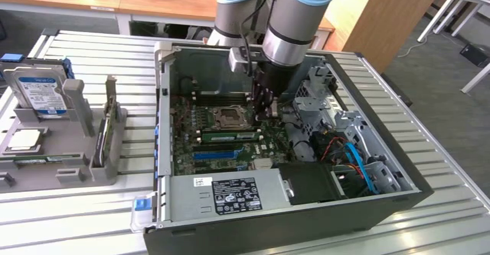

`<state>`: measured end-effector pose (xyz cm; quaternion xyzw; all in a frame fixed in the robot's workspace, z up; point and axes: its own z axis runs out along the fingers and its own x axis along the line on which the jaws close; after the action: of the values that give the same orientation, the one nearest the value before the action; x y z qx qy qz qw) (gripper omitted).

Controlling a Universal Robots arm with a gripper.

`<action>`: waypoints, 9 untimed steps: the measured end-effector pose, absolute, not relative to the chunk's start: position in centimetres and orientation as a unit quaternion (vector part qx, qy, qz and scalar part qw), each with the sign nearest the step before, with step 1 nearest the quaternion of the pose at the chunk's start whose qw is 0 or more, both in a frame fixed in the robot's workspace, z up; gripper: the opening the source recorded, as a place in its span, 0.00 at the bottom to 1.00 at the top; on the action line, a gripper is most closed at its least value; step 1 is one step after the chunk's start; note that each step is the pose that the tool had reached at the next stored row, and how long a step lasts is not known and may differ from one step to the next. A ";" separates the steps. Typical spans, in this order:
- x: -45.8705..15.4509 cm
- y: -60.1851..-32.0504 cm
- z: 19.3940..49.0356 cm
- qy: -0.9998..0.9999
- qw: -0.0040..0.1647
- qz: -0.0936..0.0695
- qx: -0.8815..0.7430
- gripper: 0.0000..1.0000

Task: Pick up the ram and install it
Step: 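Press down the ram until it locks into place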

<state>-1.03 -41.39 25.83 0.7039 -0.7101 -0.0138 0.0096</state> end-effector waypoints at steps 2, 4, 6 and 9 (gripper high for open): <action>-0.6 -41.4 25.8 -0.710 0.010 -0.014 0.704 0.11; -0.4 -41.4 25.8 -0.710 0.010 -0.014 0.704 0.11; -0.4 -41.4 25.8 -0.710 0.010 -0.014 0.704 0.11; -0.4 -41.4 25.8 -0.710 0.010 -0.014 0.704 0.11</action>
<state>-0.40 -41.39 25.83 0.7039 -0.7101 -0.0138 0.0096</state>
